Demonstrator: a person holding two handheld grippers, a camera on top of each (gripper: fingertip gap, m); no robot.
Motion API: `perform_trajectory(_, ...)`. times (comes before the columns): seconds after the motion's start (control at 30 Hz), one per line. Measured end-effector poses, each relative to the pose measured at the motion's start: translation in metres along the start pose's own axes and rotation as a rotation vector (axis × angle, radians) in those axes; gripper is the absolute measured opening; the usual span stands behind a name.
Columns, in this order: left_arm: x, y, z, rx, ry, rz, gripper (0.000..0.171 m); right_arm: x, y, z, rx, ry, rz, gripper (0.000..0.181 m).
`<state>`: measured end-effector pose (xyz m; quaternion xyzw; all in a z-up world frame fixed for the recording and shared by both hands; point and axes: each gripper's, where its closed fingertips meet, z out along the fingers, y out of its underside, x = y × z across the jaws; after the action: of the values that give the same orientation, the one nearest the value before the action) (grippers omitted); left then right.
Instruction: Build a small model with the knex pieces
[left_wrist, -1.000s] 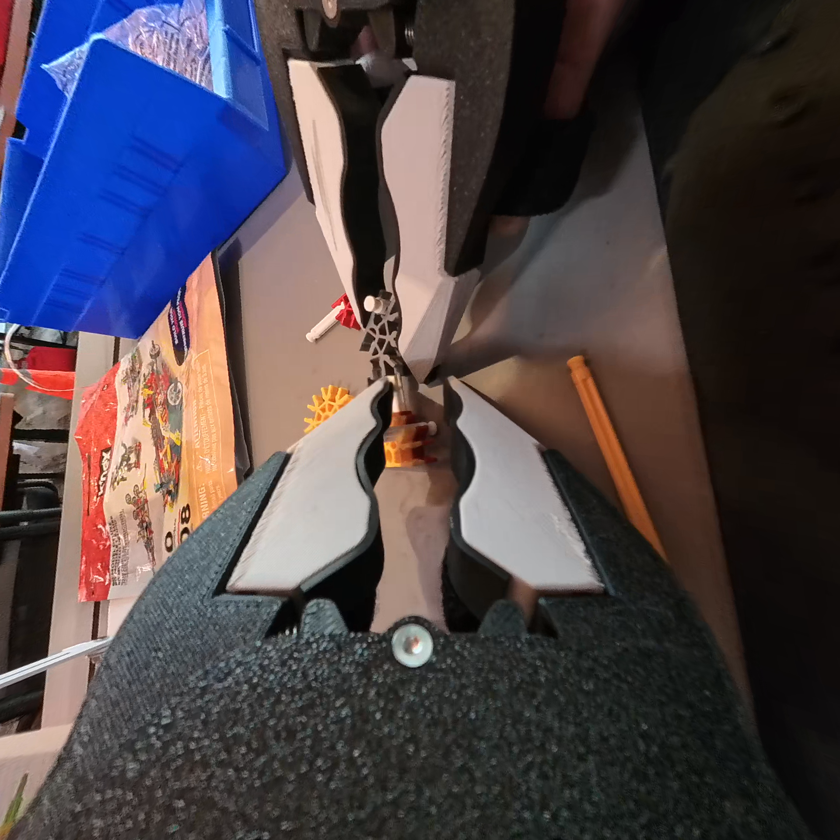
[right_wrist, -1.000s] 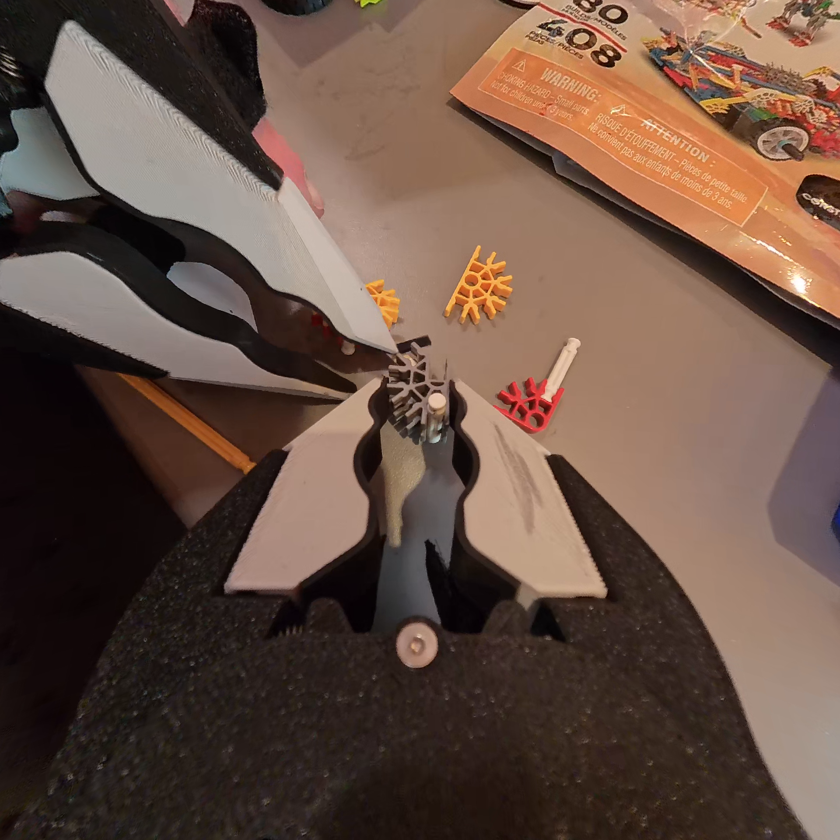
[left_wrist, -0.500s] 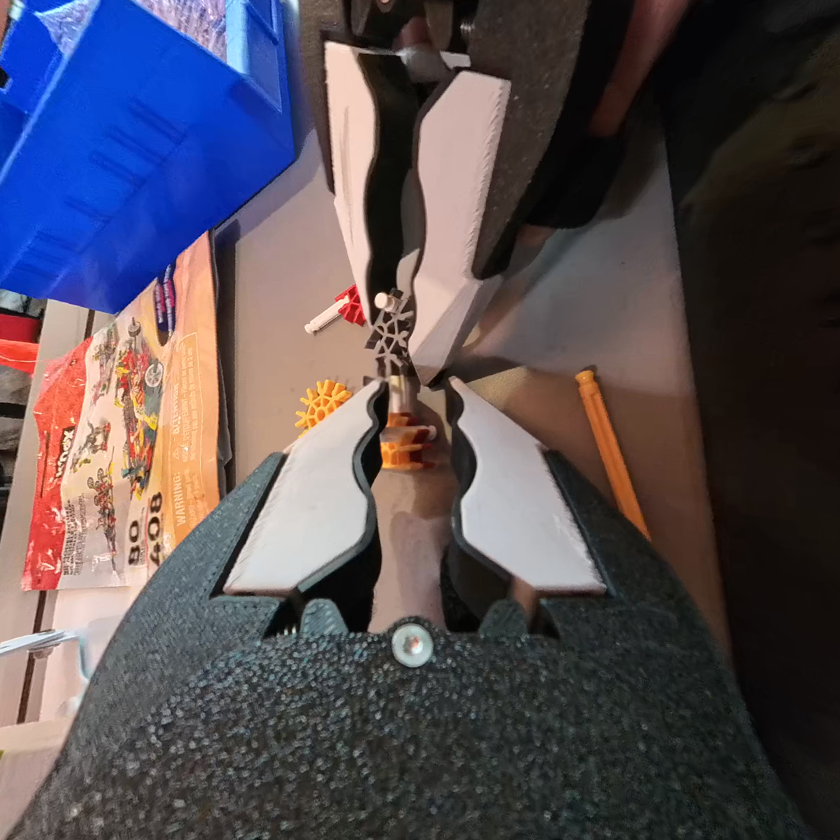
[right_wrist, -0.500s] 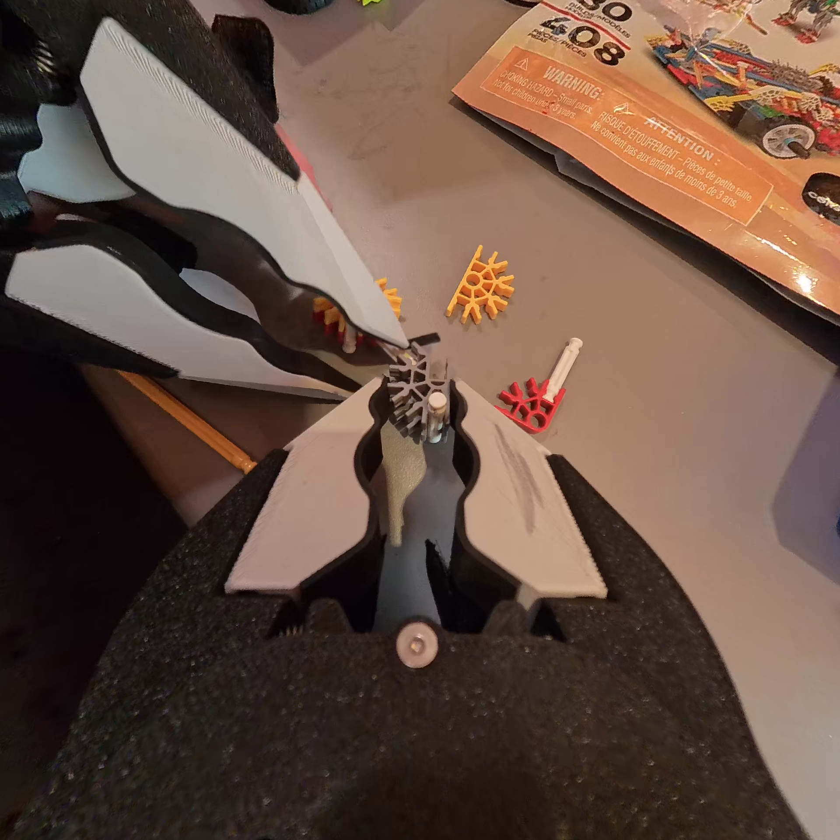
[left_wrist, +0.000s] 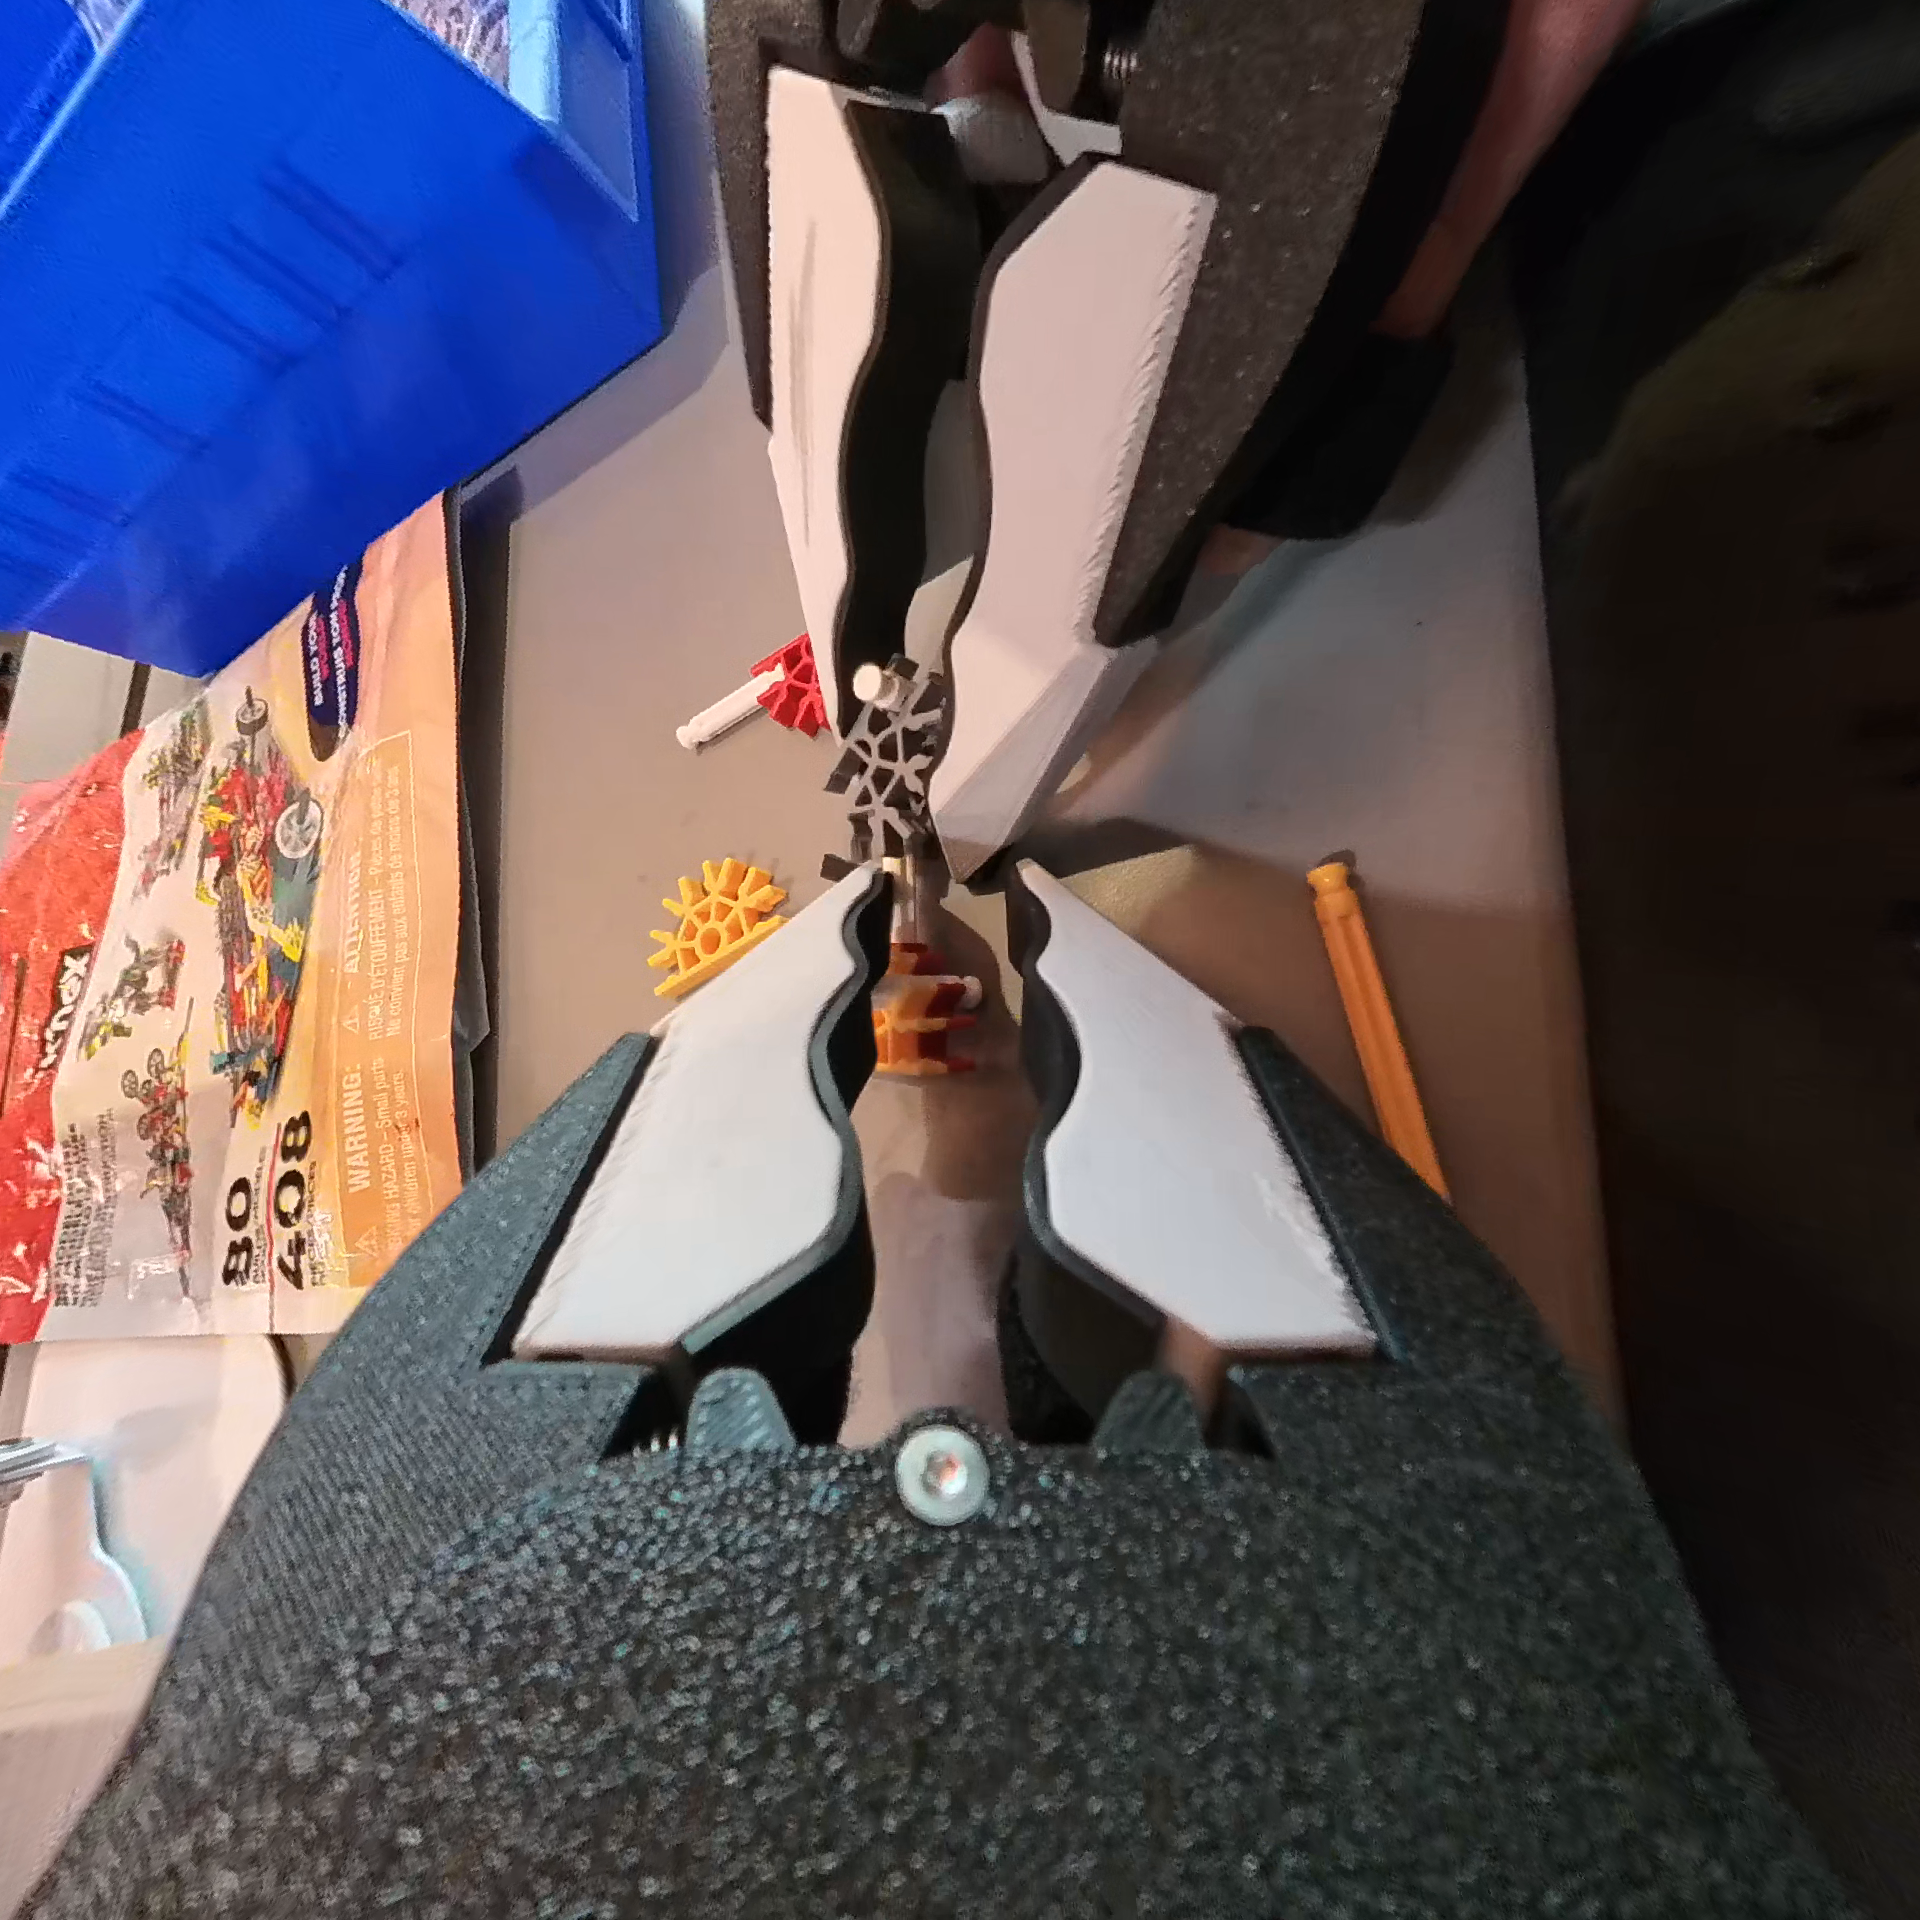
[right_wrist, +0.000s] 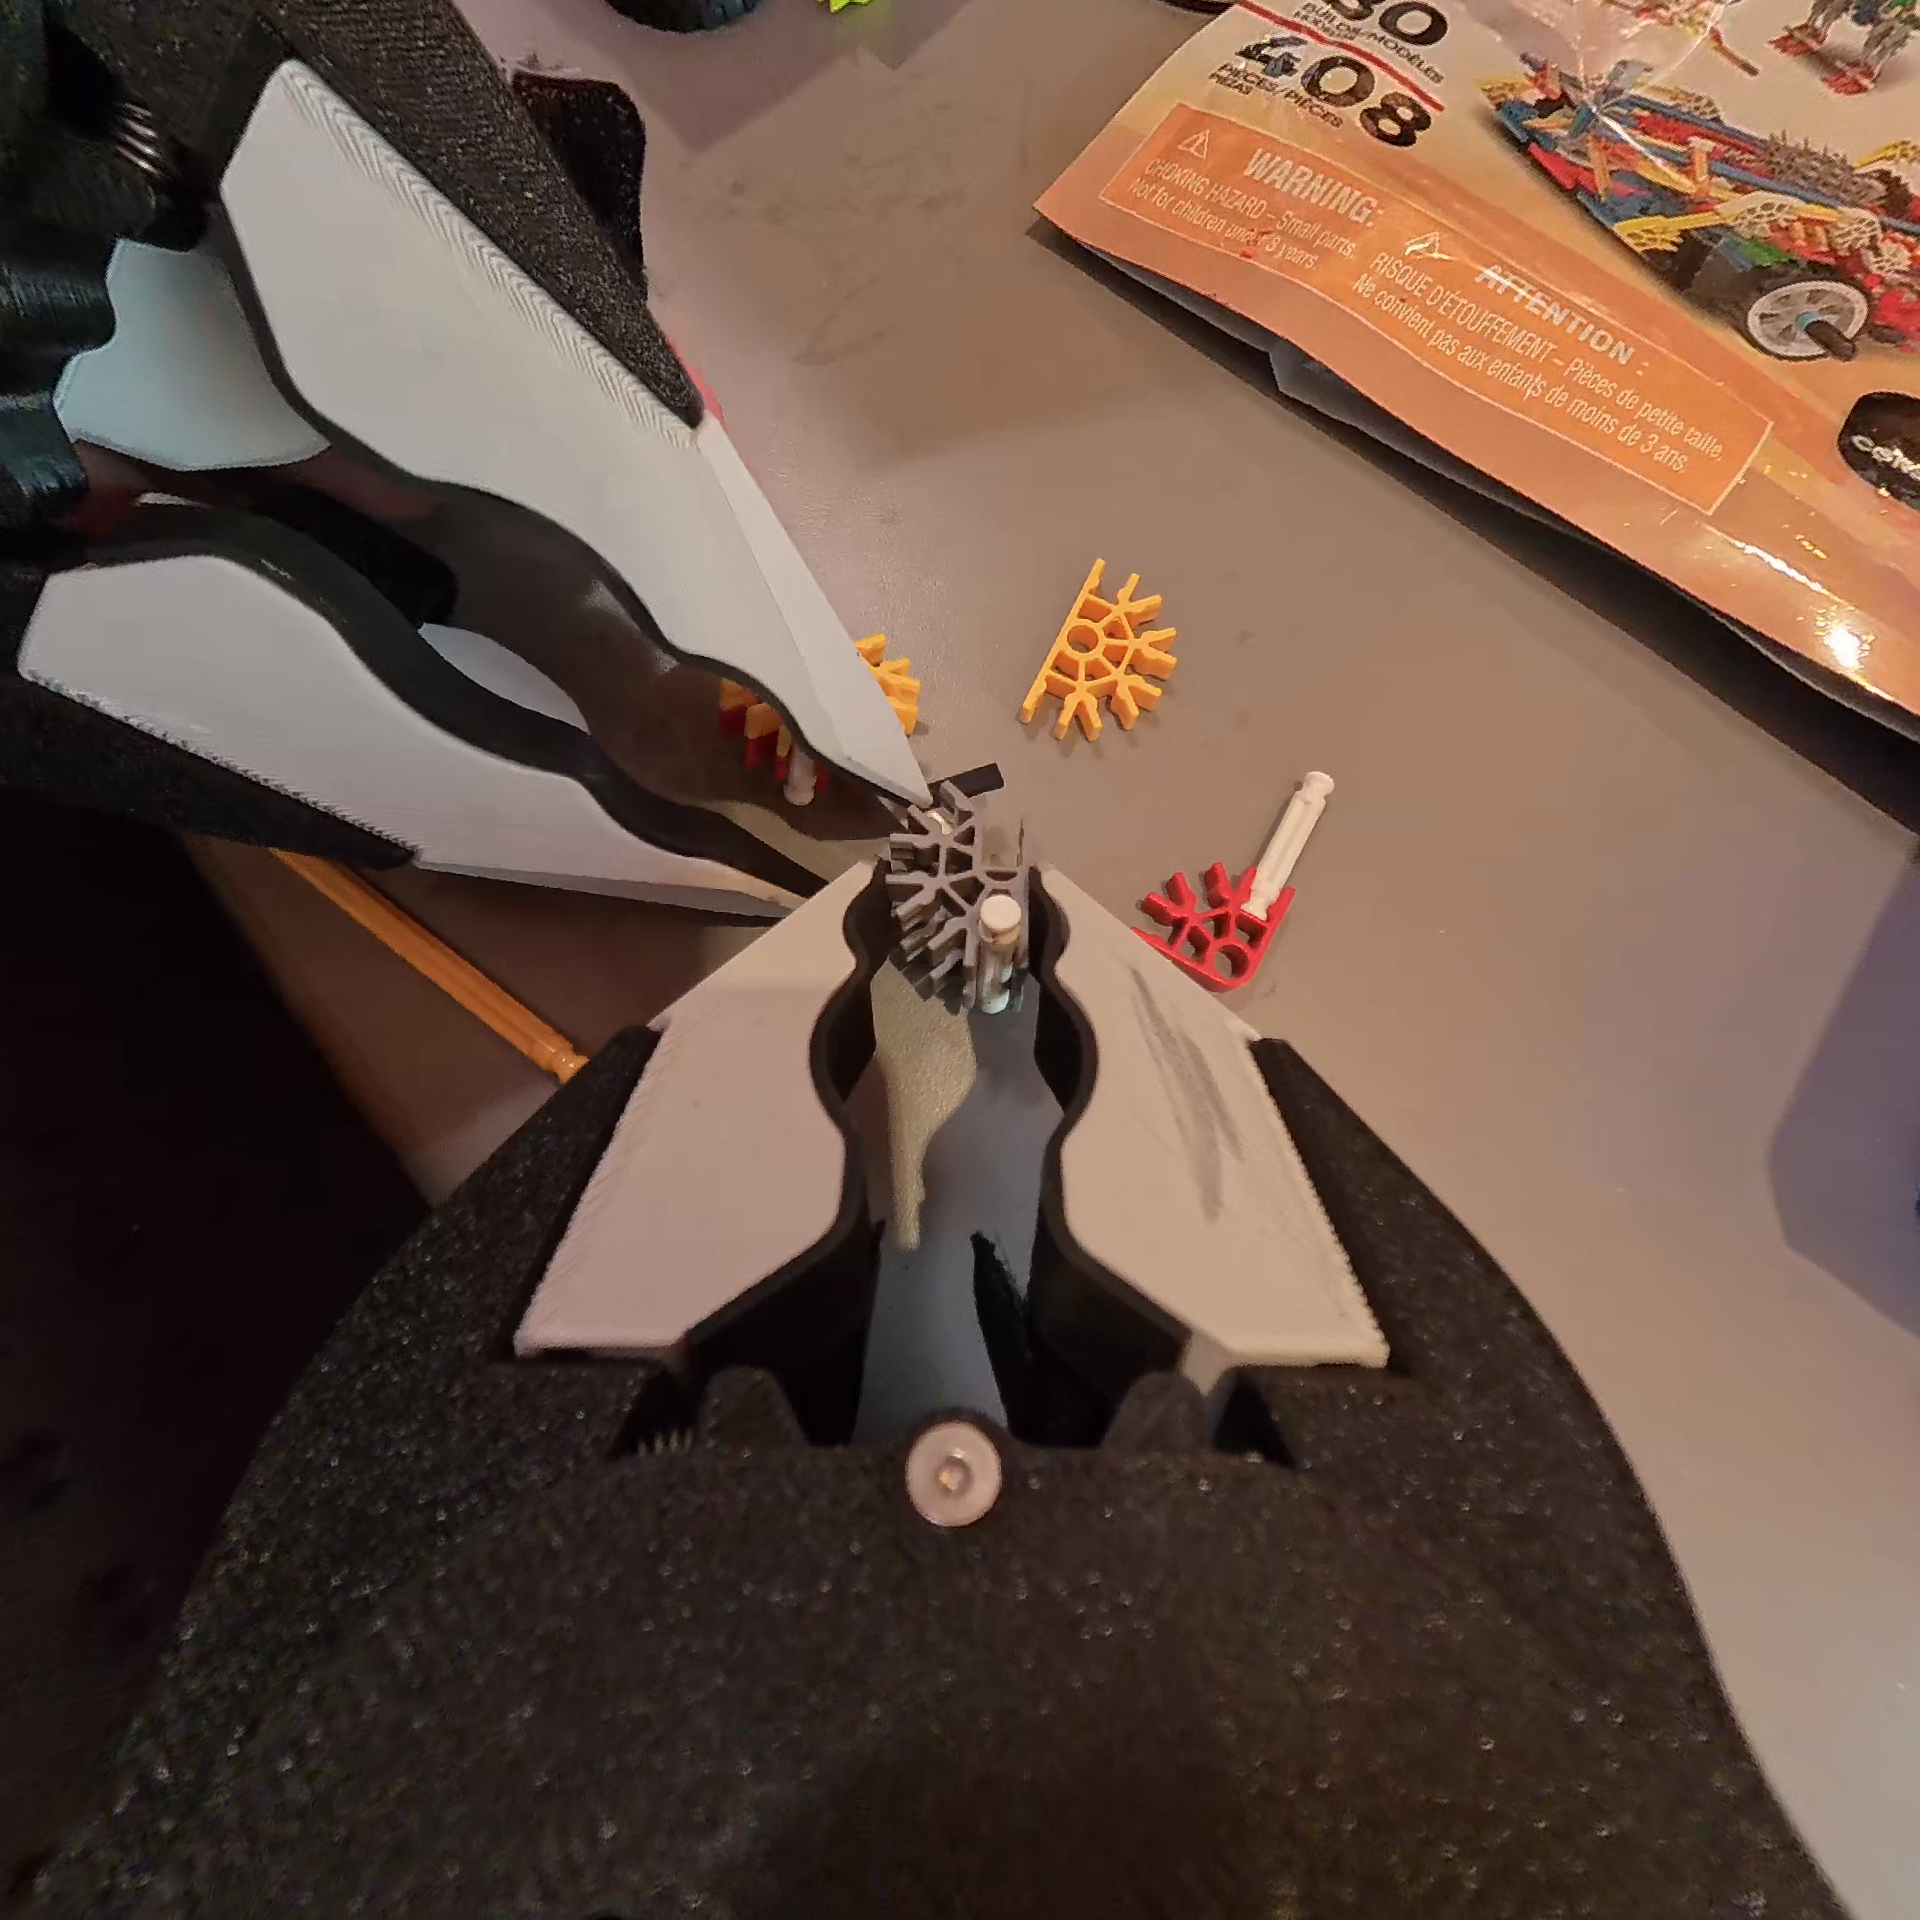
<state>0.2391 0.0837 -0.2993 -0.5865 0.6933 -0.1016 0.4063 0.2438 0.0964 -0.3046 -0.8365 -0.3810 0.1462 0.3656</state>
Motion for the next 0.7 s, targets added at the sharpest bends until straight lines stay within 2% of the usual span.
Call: perform_trajectory(0.7, 0.0015, 0.0008, 0.0018, -0.043, -0.001, 0.026, 0.018, -0.0013, 0.0003, 0.0002, -0.003, -0.009, -0.002, 0.024)
